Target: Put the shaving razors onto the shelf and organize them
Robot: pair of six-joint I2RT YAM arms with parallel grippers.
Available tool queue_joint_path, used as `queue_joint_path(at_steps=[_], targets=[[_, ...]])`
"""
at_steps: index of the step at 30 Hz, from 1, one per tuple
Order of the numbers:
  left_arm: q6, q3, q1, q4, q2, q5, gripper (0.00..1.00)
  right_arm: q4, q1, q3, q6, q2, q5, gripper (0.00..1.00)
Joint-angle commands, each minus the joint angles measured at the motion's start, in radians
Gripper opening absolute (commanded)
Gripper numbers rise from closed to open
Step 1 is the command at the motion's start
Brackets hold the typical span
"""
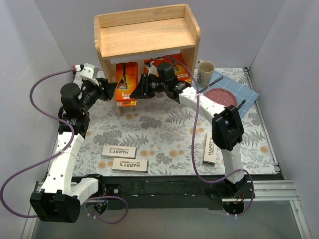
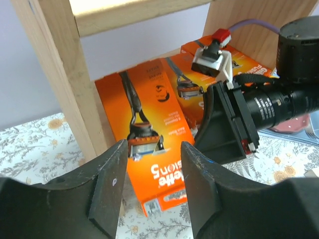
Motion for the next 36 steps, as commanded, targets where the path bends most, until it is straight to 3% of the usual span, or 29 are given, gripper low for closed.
queue_joint_path(at_steps=[1,4,6,8,9,20,24,36], targets=[[0.000,-0.037,0.000,-0.069,-0.042,-0.006,0.47,0.016,-0.007,0.052,-0.025,-0.007,0.019,0.06],[0.003,-0.070,-0.001,-0.115,-0.088,-0.029,0.47,0.013,-0.005,0.077,-0.033,0.004,0.024,0.11],[0.035,-0.093,0.000,-0.160,-0.115,-0.002,0.40,0.007,-0.007,0.094,-0.044,0.018,0.027,0.11],[0.061,-0.155,0.000,-0.174,-0.163,0.068,0.23,0.006,-0.004,0.124,-0.047,0.026,0.030,0.12],[0.076,-0.181,0.000,-0.166,-0.181,0.090,0.00,0.006,-0.005,0.134,-0.050,0.033,0.032,0.12],[0.121,-0.350,-0.007,-0.034,-0.162,0.190,0.00,0.009,0.004,0.170,-0.059,0.069,0.036,0.15],[0.095,-0.384,-0.027,0.033,-0.133,0.172,0.00,0.012,0.012,0.210,-0.070,0.086,0.044,0.22],[0.009,-0.409,-0.081,0.098,-0.116,0.141,0.00,-0.013,-0.004,0.284,-0.117,0.083,0.160,0.66]])
